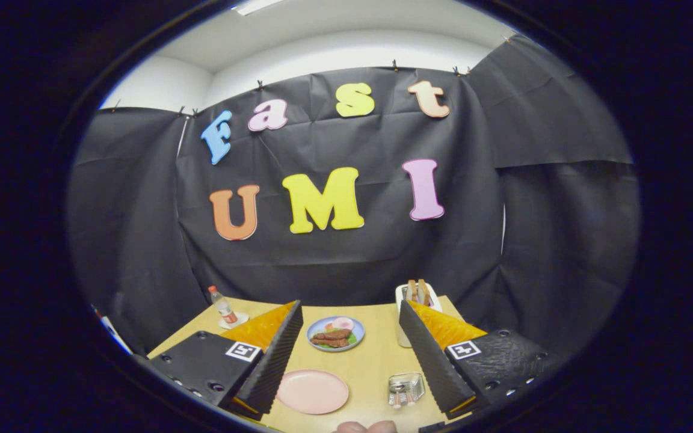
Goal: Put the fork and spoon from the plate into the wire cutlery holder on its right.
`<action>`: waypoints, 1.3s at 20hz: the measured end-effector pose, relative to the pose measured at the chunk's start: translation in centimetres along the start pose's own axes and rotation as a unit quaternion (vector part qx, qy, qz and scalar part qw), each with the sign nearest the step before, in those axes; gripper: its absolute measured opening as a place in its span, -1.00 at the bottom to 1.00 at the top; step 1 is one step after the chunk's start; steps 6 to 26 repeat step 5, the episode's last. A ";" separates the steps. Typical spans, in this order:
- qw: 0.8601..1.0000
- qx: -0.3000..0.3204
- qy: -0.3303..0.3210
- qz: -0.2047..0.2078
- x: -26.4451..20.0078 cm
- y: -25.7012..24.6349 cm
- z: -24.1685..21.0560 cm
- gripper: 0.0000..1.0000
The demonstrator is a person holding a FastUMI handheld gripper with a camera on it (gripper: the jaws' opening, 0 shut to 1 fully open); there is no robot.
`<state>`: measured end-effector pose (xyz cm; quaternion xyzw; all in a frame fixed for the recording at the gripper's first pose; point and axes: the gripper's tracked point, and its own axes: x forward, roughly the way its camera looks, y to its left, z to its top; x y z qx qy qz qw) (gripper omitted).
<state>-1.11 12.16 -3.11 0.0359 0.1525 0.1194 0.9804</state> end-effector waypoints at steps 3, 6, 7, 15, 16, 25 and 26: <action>1.000 -0.003 -0.012 0.005 -0.1 0.1 1.0 0.92; 1.000 -0.007 -0.023 0.006 0.0 -0.1 1.5 0.92; 1.000 -0.007 -0.023 0.006 0.0 -0.1 1.5 0.92; 1.000 -0.007 -0.023 0.006 0.0 -0.1 1.5 0.92; 1.000 -0.007 -0.023 0.006 0.0 -0.1 1.5 0.92; 1.000 -0.007 -0.023 0.006 0.0 -0.1 1.5 0.92; 1.000 -0.007 -0.023 0.006 0.0 -0.1 1.5 0.92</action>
